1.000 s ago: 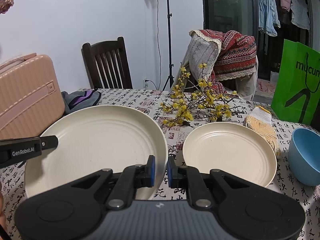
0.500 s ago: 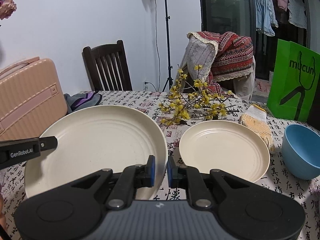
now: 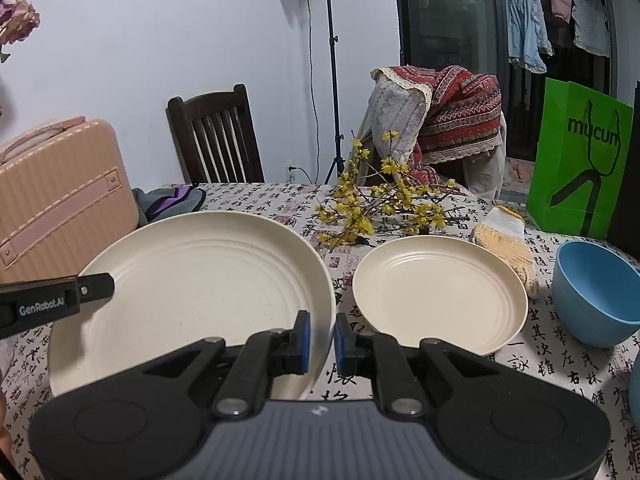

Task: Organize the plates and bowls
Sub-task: 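Carry the held cream plate past the yellow flowers toward the blue bowls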

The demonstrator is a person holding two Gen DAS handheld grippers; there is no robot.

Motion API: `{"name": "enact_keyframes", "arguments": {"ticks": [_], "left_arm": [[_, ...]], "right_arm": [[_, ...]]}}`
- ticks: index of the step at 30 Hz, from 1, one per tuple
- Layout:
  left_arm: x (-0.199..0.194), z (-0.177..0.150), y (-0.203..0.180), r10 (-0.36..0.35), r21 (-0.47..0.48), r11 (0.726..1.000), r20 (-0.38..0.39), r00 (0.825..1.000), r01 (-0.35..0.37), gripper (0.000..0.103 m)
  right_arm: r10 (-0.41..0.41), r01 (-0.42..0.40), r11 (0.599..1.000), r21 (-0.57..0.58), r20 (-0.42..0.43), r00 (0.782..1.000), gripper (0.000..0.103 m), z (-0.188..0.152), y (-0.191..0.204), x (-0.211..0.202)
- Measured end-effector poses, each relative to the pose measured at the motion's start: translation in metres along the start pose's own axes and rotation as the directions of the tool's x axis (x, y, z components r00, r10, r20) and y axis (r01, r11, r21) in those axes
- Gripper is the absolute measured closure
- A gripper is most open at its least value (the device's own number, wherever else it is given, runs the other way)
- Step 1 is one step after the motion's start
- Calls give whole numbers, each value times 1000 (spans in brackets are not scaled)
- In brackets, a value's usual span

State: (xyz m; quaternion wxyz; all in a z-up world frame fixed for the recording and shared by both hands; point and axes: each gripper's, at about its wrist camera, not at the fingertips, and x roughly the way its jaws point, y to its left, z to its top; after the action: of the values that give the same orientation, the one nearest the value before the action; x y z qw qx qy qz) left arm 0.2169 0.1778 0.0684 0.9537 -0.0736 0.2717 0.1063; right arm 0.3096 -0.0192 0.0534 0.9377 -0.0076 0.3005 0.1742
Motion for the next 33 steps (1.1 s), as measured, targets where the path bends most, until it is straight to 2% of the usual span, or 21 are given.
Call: {"name": "enact_keyframes", "arguments": {"ticks": [33], "left_arm": [[-33,-15,-26,-21,13,1000,13,1000,21,87]], "right_arm": [[-7,6,1000,24,17,1000,91,-21,-24,-39]]}}
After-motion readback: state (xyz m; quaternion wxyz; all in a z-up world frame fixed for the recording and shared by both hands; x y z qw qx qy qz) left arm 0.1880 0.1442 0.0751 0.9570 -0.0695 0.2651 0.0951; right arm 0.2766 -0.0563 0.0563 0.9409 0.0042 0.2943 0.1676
